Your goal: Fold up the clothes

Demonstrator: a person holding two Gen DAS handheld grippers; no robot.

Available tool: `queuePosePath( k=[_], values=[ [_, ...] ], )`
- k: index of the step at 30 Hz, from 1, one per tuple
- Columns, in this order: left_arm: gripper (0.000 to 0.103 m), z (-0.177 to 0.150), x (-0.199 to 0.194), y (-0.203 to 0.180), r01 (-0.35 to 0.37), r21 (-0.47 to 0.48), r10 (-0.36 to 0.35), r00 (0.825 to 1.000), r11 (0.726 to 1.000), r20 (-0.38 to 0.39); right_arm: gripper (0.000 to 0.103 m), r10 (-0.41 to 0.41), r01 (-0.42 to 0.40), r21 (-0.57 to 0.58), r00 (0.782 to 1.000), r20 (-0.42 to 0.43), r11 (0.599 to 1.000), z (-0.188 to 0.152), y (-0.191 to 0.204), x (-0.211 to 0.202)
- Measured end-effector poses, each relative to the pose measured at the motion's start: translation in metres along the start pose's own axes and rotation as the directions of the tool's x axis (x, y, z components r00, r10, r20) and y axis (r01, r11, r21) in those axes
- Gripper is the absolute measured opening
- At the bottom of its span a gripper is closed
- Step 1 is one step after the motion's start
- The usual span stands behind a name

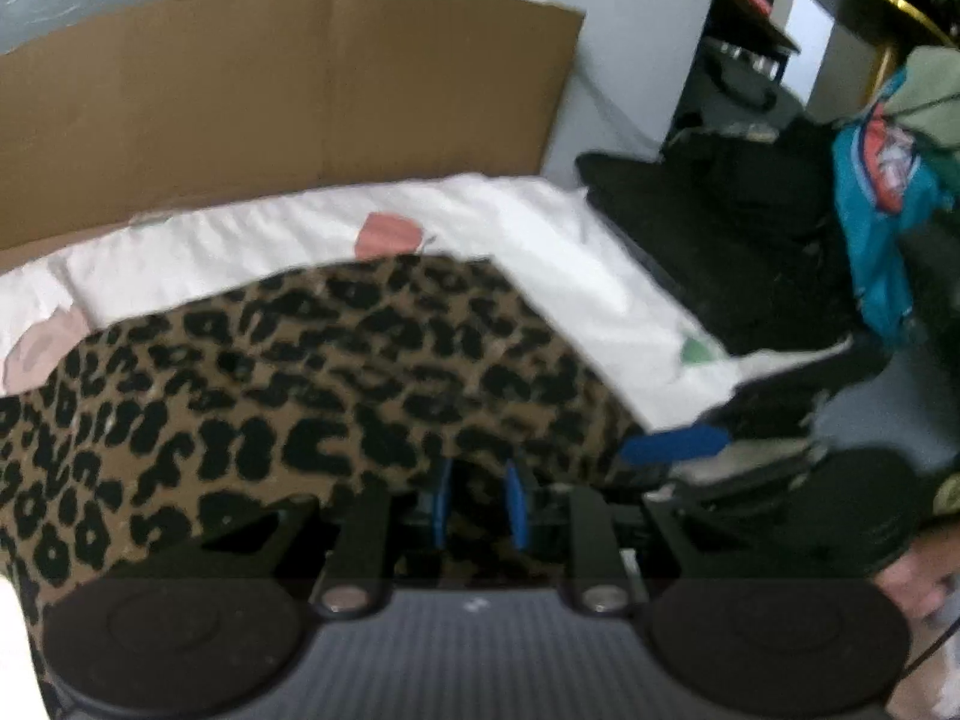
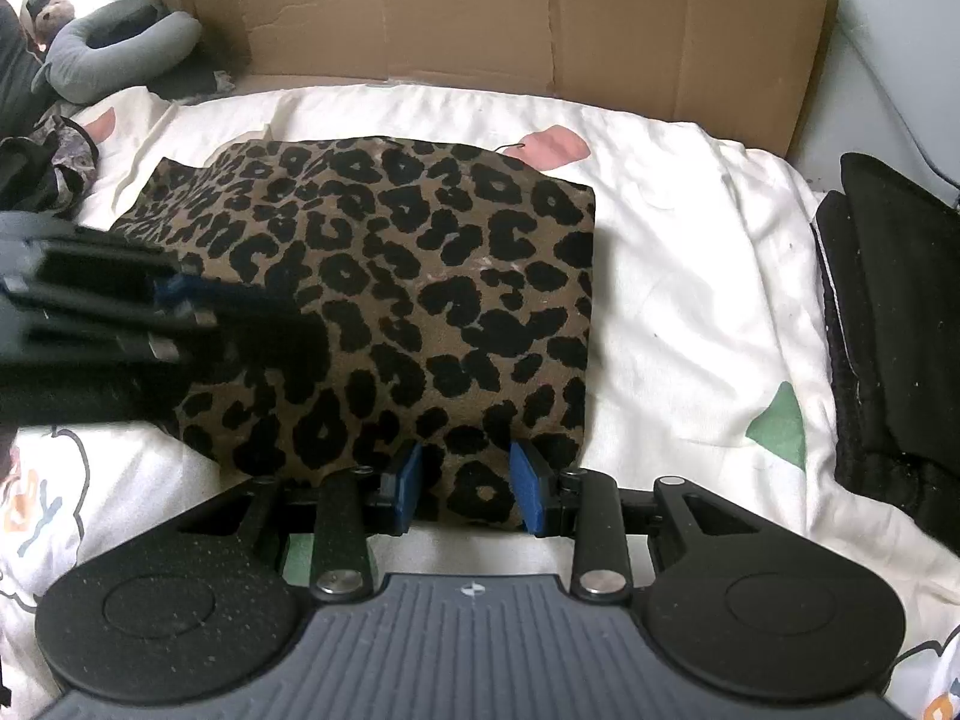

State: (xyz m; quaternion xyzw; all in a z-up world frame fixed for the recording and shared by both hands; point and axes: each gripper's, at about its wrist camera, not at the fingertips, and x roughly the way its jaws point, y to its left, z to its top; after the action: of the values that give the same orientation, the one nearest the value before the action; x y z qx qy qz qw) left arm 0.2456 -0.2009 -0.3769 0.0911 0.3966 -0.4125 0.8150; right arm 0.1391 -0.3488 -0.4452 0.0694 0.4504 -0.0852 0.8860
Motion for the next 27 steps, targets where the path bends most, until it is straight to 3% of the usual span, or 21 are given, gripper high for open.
queuePosePath(
  k=[6,15,23,27],
  values=[
    [0.018,-0.010,-0.003,0.015,-0.027,0.056,0.027,1.000,0.998,0.001,0.039,0.003,-0.003,-0.005,1.000,0.004,1.000,-0.001,-0.001,0.001],
    [0.018,-0.022,-0.026,0.060,-0.117,-0.042,0.118,0.993,0.992,0.014,0.039,0.015,-0.015,-0.014,1.000,0.008,1.000,-0.002,-0.002,0.000],
    [0.017,-0.028,-0.052,0.098,-0.222,-0.143,0.225,0.974,0.964,0.008,0.039,0.015,-0.015,-0.025,1.000,0.006,1.000,-0.002,-0.002,0.001],
    [0.020,-0.028,-0.064,0.093,-0.206,-0.172,0.212,0.977,0.963,0.018,0.039,0.013,-0.013,-0.027,1.000,0.003,1.000,-0.002,-0.002,0.001]
  ],
)
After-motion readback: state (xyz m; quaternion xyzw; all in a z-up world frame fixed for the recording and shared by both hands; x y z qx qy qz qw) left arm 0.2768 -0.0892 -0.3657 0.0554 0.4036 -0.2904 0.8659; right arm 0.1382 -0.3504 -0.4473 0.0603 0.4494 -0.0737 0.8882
